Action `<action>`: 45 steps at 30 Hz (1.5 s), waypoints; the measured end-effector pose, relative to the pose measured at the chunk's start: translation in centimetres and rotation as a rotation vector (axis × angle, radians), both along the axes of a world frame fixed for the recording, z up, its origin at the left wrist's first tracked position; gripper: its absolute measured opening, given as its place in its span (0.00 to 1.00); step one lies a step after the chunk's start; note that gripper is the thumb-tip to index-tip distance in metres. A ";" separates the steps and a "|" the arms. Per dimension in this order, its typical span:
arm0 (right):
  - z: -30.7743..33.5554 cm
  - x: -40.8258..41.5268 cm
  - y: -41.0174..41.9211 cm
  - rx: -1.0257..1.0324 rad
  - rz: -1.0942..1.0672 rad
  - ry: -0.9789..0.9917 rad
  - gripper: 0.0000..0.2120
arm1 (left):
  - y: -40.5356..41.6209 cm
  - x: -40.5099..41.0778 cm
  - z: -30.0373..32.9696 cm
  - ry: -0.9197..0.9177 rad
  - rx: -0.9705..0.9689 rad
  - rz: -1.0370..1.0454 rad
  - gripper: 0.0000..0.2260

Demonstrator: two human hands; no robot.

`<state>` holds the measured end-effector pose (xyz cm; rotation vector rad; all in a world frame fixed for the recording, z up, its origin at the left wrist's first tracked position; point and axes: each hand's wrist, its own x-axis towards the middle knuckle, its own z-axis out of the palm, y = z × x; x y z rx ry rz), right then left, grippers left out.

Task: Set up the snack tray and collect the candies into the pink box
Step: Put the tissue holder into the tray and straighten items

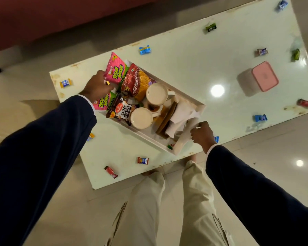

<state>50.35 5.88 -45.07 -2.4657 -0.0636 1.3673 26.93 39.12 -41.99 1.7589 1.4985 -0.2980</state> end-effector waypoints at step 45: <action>1.2 19.6 10.2 0.093 0.737 -0.228 0.17 | -17.6 5.8 0.7 0.064 0.259 0.672 0.35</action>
